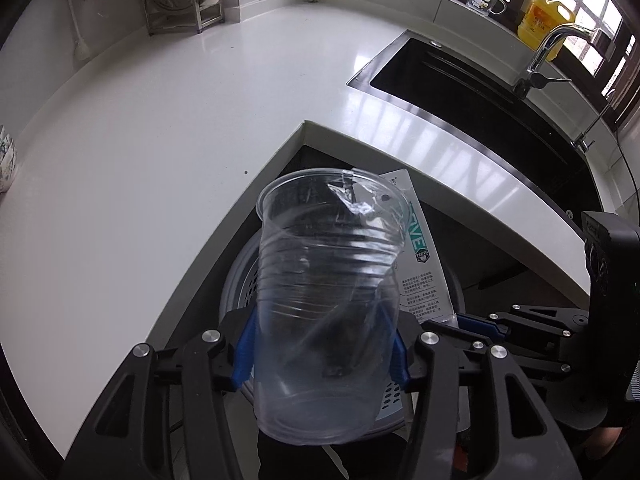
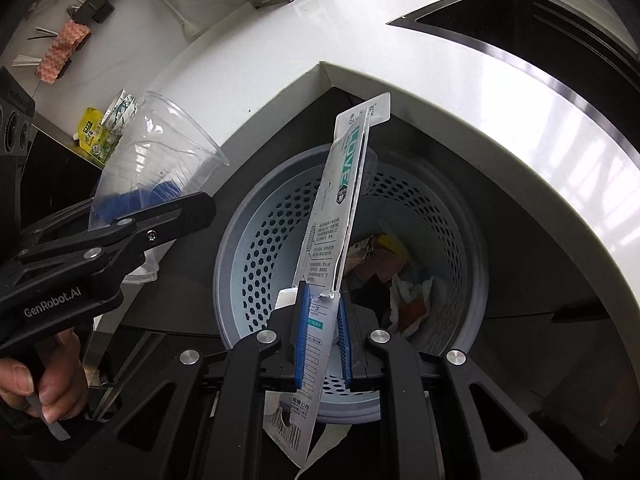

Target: Collect trash

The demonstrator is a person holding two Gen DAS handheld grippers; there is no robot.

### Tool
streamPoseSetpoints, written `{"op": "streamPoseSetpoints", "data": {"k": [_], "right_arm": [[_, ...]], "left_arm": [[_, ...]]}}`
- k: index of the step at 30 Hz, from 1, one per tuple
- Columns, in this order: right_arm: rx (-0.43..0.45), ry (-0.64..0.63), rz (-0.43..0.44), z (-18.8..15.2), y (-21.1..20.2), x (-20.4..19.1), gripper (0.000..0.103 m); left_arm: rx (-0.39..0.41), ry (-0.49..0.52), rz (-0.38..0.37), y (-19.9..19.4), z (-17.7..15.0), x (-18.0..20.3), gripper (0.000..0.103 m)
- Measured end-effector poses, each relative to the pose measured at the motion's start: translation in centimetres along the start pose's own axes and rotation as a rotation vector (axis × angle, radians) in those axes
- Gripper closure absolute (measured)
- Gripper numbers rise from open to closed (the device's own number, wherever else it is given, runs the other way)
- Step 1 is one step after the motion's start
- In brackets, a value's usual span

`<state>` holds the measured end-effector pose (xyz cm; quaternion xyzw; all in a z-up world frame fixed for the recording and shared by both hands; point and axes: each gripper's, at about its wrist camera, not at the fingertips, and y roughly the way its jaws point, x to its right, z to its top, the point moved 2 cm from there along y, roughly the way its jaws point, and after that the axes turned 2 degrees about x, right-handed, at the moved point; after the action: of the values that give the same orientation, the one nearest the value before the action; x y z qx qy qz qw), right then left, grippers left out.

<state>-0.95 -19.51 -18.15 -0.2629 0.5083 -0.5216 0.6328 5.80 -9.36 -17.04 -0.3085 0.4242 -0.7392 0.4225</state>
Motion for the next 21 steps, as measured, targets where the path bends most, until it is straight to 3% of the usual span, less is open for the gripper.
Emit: {"op": "streamPoseSetpoints", "data": {"k": [2, 3, 4, 5, 21], "right_arm": [[0.004, -0.007, 0.000, 0.3, 0.0, -0.1, 0.085], [0.006, -0.003, 0.001, 0.3, -0.2, 0.0, 0.082], [0.006, 0.005, 0.007, 0.4, -0.3, 0.2, 0.070], [0.023, 0.012, 0.004, 0.4, -0.9, 0.2, 0.067], [0.054, 0.002, 0.005, -0.7, -4.7, -0.1, 0.066]], "left_arm": [[0.005, -0.023, 0.011, -0.1, -0.1, -0.3, 0.044], [0.010, -0.036, 0.019, -0.4, -0.1, -0.6, 0.035], [0.016, -0.049, 0.025, -0.6, -0.1, -0.7, 0.031], [0.023, -0.061, 0.027, -0.9, -0.1, -0.9, 0.030], [0.073, -0.124, 0.072, -5.4, -0.7, -1.5, 0.026]]}}
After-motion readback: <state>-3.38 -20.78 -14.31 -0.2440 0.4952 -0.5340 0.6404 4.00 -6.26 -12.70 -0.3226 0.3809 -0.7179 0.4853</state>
